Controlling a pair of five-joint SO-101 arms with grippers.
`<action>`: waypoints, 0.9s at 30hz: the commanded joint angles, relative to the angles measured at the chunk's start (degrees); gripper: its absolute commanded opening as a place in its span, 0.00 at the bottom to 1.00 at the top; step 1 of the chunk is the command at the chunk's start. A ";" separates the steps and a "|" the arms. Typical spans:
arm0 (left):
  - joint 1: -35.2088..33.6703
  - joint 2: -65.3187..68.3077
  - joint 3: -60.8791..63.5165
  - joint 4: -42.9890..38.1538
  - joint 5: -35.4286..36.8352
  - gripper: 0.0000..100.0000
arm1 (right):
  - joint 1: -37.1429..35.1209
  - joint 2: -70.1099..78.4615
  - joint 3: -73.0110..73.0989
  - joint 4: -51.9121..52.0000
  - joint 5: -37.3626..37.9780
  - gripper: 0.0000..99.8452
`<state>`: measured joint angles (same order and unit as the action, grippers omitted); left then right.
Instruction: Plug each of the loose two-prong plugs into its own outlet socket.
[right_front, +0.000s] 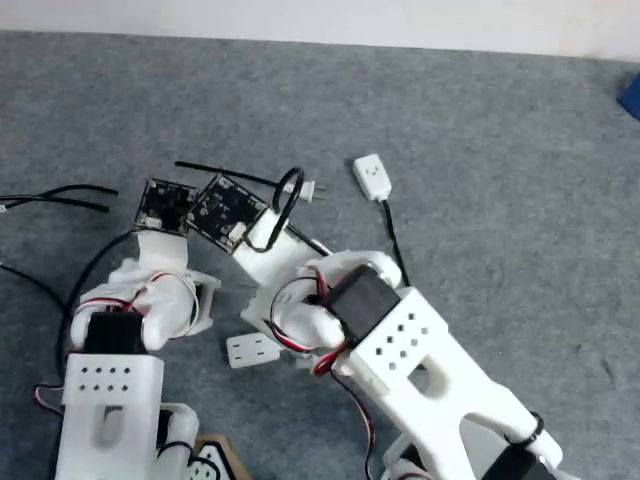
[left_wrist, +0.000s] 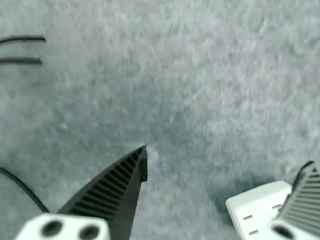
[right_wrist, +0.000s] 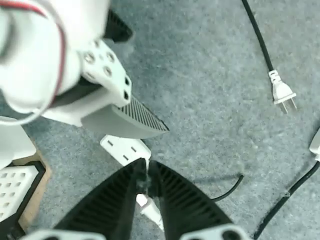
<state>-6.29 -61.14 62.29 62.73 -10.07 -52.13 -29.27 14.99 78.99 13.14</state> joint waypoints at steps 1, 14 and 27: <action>-0.66 -0.75 -0.57 -0.62 -0.18 0.44 | 1.19 -1.10 -1.54 0.66 1.32 0.01; -10.95 -0.22 -13.58 10.55 0.35 0.44 | 8.84 -0.92 26.86 -8.13 25.76 0.08; -16.92 -0.04 -12.18 8.70 0.09 0.44 | 6.37 -1.01 40.84 -15.96 28.04 0.12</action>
<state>-21.41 -61.14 51.47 72.04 -10.07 -44.04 -29.27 54.55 65.54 41.19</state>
